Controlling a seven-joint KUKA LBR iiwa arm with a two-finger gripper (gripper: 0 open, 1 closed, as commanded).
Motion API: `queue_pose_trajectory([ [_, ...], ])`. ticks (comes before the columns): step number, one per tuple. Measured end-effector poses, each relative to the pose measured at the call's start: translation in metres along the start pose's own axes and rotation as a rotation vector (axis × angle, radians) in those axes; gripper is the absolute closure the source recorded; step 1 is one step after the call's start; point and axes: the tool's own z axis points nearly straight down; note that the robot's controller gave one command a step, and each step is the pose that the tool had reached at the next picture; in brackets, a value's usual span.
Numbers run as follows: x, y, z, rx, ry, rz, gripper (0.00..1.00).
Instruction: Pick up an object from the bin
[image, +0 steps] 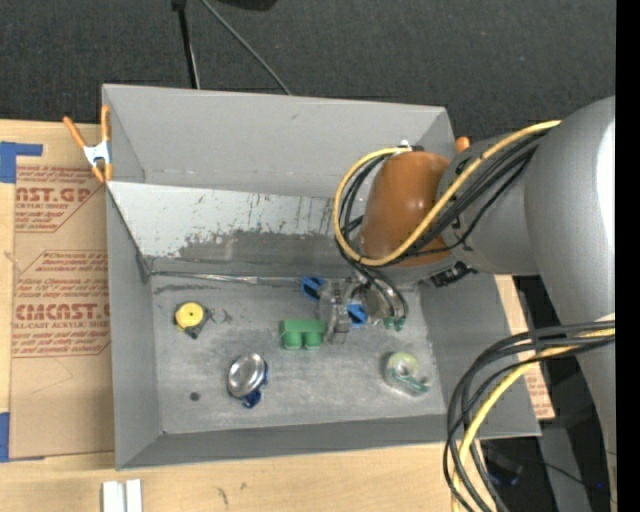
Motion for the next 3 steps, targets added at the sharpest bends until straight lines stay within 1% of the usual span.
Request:
queue_pose_trajectory([
  [1, 0.001, 0.0, 0.001, 0.0, 0.006, 0.0, 0.0],
  [2, 0.023, 0.036, -0.001, -0.001, 0.002, -0.257, 0.0],
  [3, 0.022, 0.035, -0.002, 0.0, -0.001, -0.254, 1.0],
])
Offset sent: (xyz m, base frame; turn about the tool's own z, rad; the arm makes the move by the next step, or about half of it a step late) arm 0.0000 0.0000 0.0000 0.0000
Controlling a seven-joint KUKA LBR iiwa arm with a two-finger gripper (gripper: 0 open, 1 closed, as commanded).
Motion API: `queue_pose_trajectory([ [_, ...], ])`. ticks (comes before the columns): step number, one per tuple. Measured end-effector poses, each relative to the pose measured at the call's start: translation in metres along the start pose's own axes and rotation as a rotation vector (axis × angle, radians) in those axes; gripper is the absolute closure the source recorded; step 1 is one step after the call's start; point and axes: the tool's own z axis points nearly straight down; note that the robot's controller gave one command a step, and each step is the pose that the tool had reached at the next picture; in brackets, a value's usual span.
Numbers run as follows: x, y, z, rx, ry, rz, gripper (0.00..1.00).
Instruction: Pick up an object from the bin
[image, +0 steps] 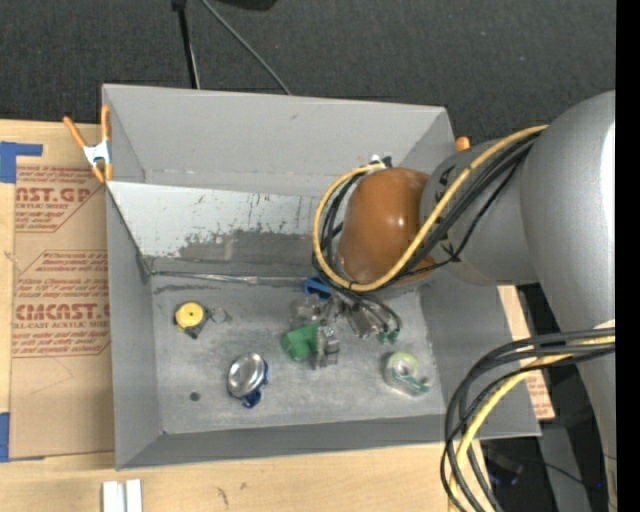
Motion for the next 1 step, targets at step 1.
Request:
queue_pose_trajectory([
  [1, 0.0031, -0.0239, -0.1732, 0.004, -0.008, -0.123, 1.0],
])
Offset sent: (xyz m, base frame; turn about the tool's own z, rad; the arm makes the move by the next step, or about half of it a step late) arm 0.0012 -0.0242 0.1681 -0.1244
